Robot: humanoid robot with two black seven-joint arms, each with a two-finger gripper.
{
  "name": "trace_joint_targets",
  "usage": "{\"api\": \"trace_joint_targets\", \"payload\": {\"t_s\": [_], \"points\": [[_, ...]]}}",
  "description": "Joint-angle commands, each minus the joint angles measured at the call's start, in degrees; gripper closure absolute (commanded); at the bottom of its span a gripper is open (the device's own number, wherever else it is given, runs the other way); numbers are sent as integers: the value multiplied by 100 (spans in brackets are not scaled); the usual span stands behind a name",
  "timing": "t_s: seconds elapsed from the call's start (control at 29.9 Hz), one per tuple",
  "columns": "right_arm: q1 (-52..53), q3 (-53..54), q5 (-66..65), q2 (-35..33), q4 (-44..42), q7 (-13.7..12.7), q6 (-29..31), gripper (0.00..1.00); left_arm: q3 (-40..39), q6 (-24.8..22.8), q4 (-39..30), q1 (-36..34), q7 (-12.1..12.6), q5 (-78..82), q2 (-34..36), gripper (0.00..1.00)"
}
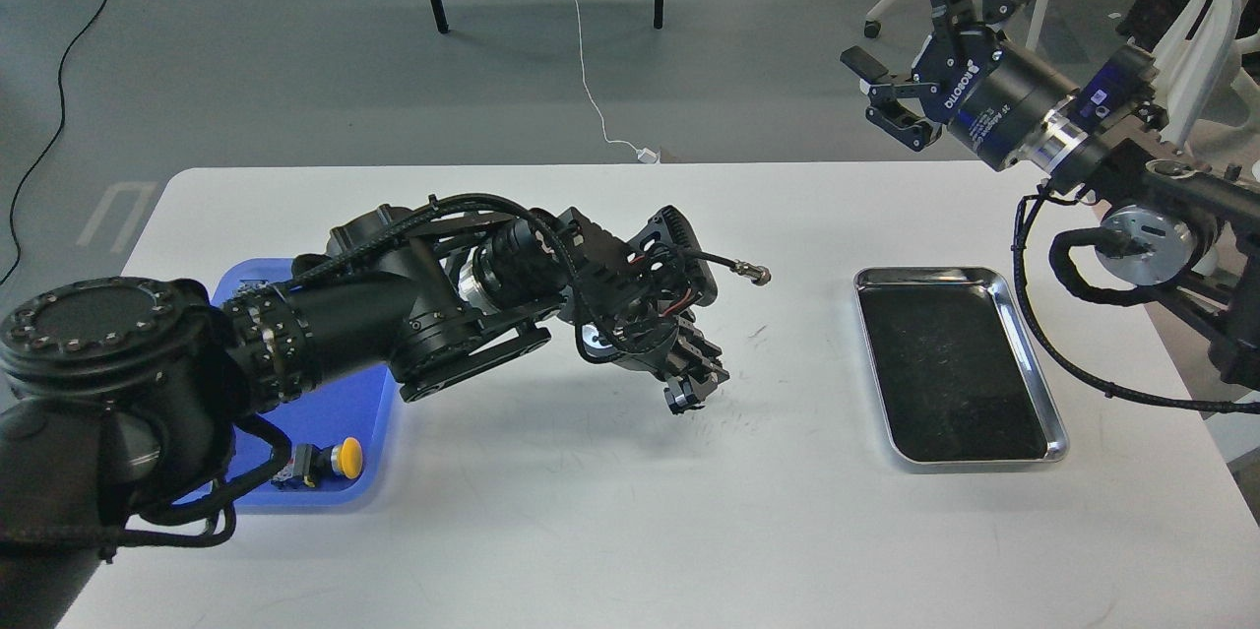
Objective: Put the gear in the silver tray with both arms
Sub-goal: 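Carry the black gear to the table center and release it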
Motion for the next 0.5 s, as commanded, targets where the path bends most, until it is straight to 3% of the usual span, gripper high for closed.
{"api": "trace_joint_targets", "payload": {"t_s": [0.0, 0.47], "points": [[0, -7, -2, 2, -6, 0, 2, 1, -2, 0, 19, 76, -1, 0, 2, 90], [-79, 1, -2, -7, -14, 0, -7, 1, 306, 0, 28, 357, -1, 0, 2, 88]]}}
